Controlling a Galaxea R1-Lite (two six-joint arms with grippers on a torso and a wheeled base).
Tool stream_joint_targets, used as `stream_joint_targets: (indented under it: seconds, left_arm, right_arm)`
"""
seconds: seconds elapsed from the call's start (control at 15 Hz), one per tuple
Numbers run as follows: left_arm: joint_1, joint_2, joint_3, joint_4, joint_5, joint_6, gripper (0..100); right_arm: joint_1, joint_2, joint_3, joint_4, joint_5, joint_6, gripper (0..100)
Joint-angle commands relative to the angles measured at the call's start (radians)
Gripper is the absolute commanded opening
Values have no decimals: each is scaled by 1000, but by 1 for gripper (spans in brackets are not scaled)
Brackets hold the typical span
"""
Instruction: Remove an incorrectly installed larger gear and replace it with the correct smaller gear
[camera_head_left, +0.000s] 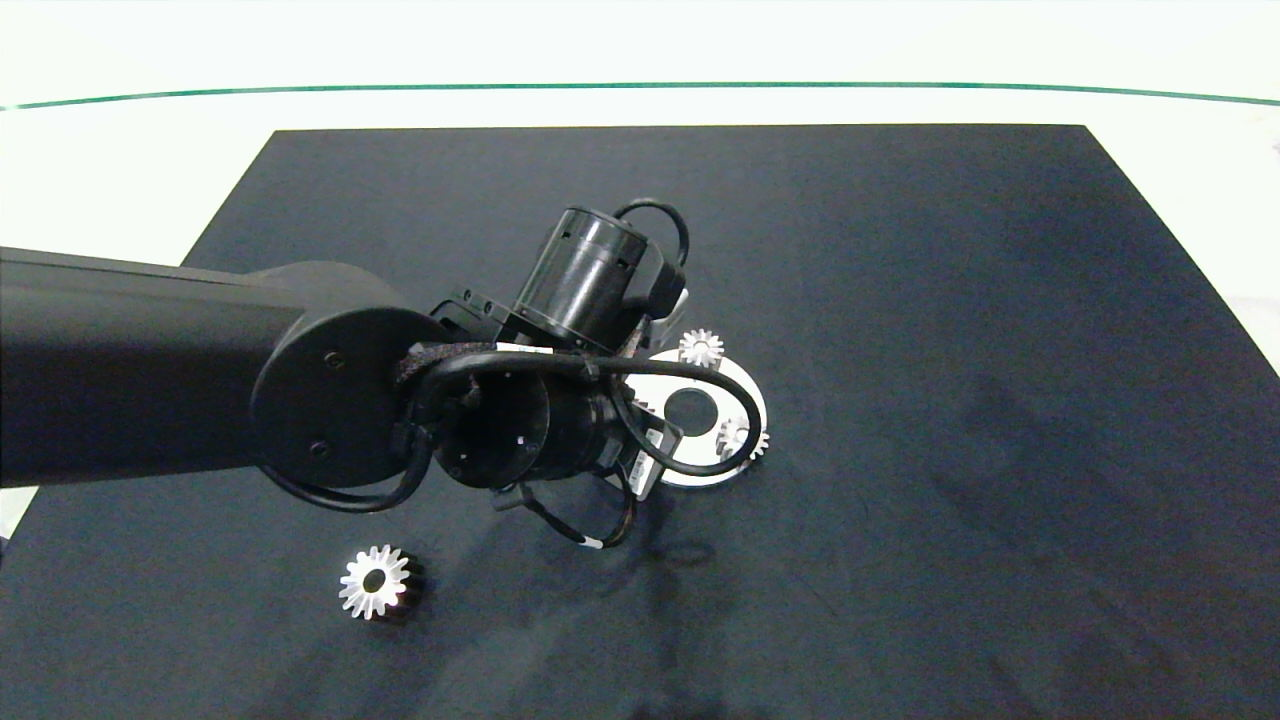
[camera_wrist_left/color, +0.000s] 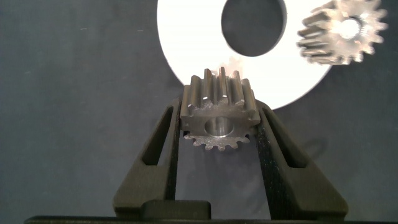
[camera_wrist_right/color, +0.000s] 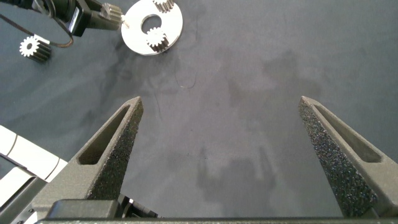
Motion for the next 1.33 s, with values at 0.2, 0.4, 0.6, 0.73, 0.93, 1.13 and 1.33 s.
stream_joint_targets:
  seconds: [0.2,0.4,0.6,0.73,0.93,1.13,1.33]
  left_arm:
    - [-11,40,-28,1,2,-2,22]
    - [-3,57,-44,-2,4,-2,22]
    - [9,49,-44,0,4,7,22]
    - [23,44,-44,0,4,10,22]
    - [24,44,-44,0,4,19,22]
    - [33,46,-47,0,4,24,22]
    - [47,40,-53,0,4,42,22]
  right_arm:
    - [0,-7,0,2,-1,0,100]
    - [0,-5,1,2,-1,0,100]
    - [2,-5,3,4,0,4,100]
    - [2,-5,3,2,0,6,100]
    - [2,-9,3,4,-1,6,100]
    - [2,-10,3,2,-1,6,100]
    - [2,-9,6,2,0,6,100]
